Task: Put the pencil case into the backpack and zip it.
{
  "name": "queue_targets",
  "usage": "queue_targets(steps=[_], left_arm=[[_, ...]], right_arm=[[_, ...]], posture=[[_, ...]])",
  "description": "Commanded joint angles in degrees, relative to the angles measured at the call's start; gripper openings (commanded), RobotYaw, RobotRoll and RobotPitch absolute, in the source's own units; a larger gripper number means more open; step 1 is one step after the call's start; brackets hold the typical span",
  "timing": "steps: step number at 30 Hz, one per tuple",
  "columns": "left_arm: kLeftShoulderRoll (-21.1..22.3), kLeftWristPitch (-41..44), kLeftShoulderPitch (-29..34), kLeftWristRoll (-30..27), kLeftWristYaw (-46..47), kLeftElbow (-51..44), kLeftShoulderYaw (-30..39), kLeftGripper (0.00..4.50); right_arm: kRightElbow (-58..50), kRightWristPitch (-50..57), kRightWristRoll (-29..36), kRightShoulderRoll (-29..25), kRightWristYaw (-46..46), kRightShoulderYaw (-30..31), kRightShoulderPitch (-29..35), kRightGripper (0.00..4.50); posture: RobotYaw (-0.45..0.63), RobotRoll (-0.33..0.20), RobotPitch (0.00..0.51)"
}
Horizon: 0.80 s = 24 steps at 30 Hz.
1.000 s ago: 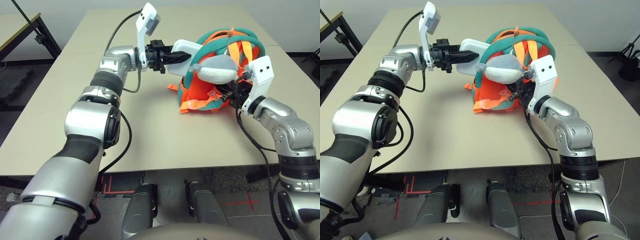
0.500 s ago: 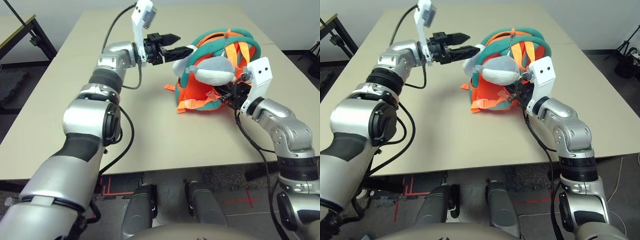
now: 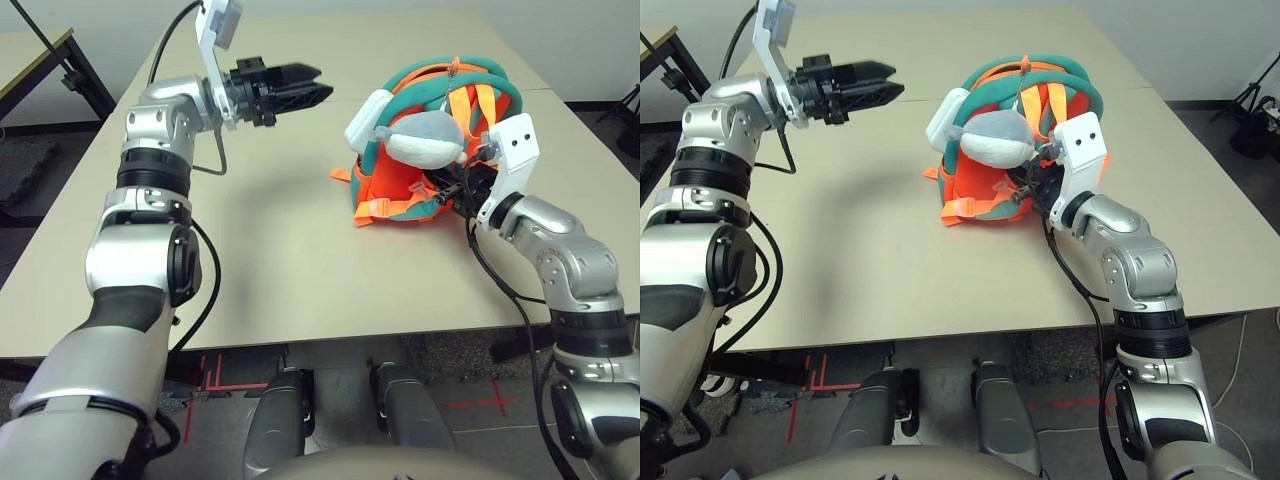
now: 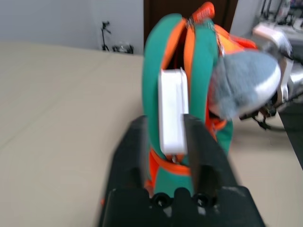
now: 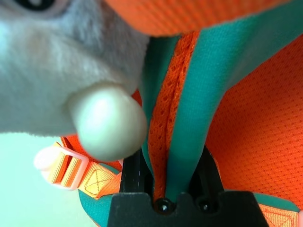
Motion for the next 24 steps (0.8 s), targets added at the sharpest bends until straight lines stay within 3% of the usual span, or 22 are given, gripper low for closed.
queue_targets(steps=[1, 17, 24], left_arm=[[-1.51, 1.29, 1.53, -0.82, 0.74, -3.48, -1.64, 0.02], [-5.43, -5.07, -2.01, 1.40, 3.94, 6.64, -3.86, 0.00], [-9.13, -8.32, -6.59, 2.76, 6.44, 16.30, -4.36, 0.00]], right_arm=[[1.79, 1.26, -0.86, 0.26, 0.47, 1.71, 0.63, 0.24], [0.58, 1.62, -0.85, -0.10, 0.06, 0.93, 1.58, 0.24], [0.63, 1.67, -0.84, 0.04, 0.05, 1.03, 1.38, 0.24]], posture=[[-0.18, 0.000, 0.132], [-0.21, 0.000, 0.127], [-0.20, 0.000, 0.128]])
